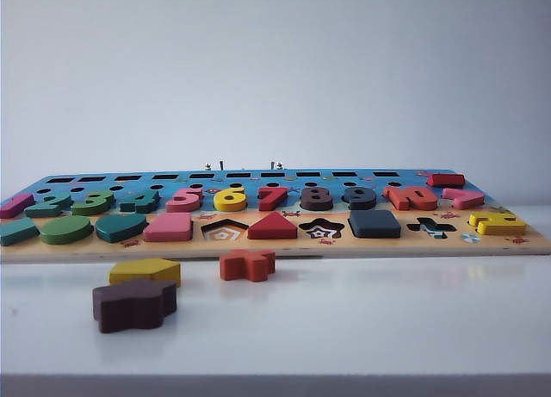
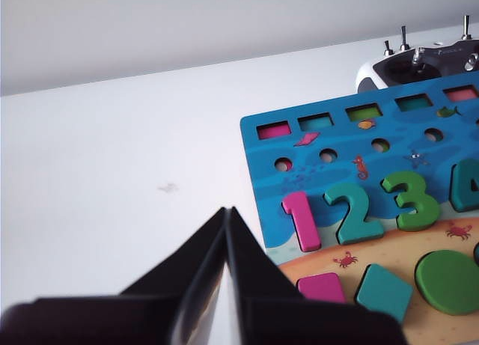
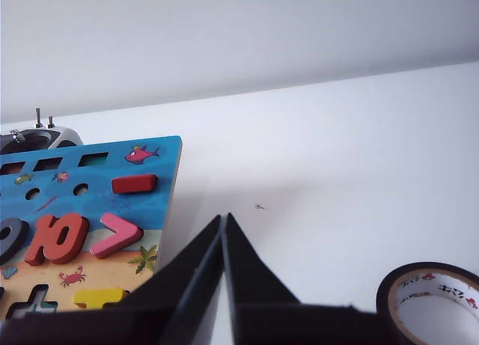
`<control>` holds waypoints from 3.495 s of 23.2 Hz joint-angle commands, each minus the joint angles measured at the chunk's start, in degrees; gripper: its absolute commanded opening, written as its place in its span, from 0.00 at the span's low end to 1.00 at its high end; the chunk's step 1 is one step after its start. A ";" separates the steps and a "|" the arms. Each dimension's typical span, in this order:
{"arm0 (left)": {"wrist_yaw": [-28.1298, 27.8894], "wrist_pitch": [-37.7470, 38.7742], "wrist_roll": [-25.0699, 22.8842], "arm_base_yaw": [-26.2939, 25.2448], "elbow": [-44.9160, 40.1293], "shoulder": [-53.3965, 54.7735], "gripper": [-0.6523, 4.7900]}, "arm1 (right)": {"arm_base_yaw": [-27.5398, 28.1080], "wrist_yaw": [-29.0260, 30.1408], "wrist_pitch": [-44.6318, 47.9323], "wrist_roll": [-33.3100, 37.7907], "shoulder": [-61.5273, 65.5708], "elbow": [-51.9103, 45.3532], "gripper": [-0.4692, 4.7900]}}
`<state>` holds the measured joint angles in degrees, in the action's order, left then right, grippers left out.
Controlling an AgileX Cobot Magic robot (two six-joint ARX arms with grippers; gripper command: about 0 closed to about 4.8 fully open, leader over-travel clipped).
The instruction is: Insert the cube into the slot.
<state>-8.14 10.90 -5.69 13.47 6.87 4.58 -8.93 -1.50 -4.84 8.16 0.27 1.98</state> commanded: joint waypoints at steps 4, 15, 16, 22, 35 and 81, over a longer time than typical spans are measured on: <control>-1.66 -3.67 -1.42 -0.09 -3.65 -2.56 0.15 | 0.04 -0.24 1.44 0.39 -0.11 -1.51 0.08; -2.86 -2.93 -1.99 -0.07 -6.34 -4.50 0.15 | 3.56 -0.24 1.36 0.35 -0.11 -1.51 0.08; -2.86 -2.95 -1.99 -0.07 -6.34 -4.50 0.15 | 4.52 -0.24 1.36 0.37 -0.11 -1.51 0.08; -2.82 -2.89 -1.81 -0.04 -6.34 -4.52 0.15 | 7.91 -0.20 1.11 0.83 -0.13 -1.51 0.08; -2.84 -2.91 -1.81 -0.04 -6.34 -4.52 0.15 | 7.91 2.16 0.96 -6.75 -0.13 -1.51 0.07; -2.43 -3.74 0.17 -0.02 -6.34 -4.55 0.15 | 7.74 2.99 -0.61 -8.20 -0.13 -1.51 0.08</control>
<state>-10.66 7.94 -5.89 13.50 0.32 0.01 -1.10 1.54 -6.04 0.14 0.27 0.47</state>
